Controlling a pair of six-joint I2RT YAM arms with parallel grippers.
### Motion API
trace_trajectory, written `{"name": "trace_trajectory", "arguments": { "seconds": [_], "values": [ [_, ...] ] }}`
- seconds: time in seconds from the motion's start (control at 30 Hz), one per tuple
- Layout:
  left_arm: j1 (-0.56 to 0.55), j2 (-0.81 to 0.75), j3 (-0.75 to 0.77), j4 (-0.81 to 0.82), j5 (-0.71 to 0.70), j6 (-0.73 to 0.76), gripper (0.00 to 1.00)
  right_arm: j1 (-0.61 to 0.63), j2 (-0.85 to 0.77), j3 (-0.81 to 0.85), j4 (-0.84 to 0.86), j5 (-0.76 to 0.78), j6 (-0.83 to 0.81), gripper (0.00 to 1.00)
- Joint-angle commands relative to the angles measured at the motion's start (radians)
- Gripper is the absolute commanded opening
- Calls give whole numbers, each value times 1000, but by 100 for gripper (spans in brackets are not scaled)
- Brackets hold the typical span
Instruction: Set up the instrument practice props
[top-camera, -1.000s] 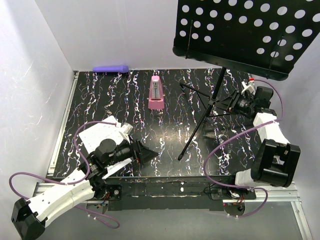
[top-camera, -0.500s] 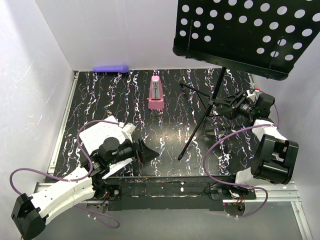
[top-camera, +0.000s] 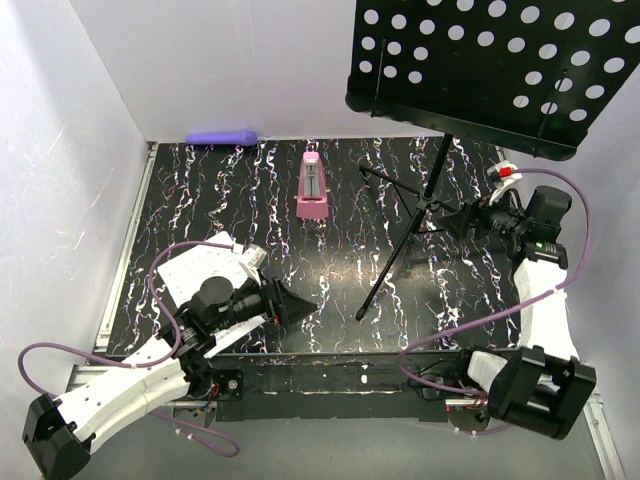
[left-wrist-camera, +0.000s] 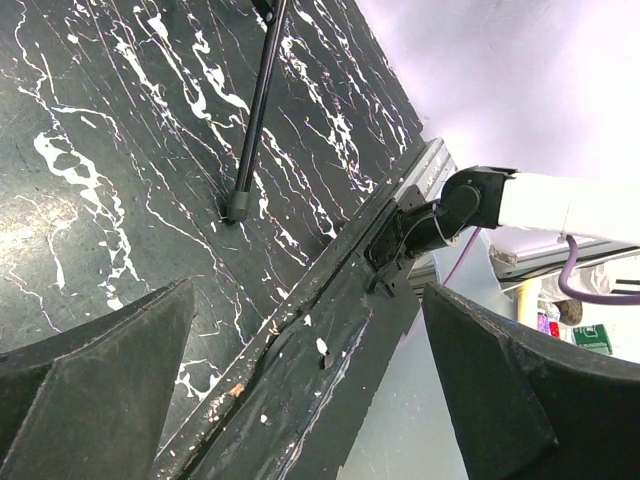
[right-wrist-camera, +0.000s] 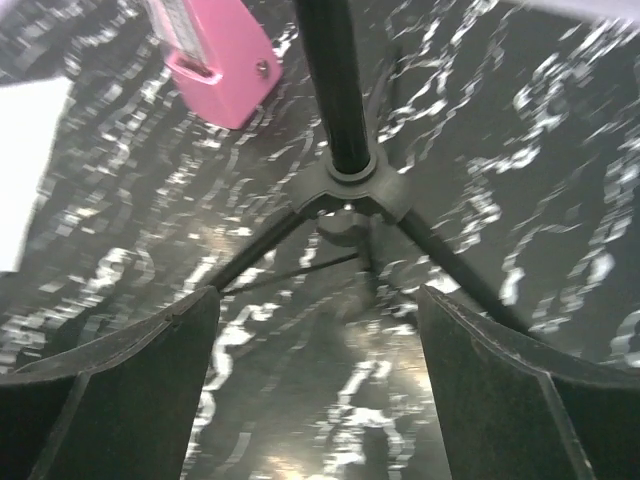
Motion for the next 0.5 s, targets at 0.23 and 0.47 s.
{"name": "trace_trajectory", "arguments": {
  "seconds": [0.23,0.47],
  "values": [
    [2,5,-9,27,19,-2,98,163,40,83,-17,313,-318,81],
    [2,-34,-18,0,3,-1,98,238,103,104,43,433,-284,74]
  ]
}}
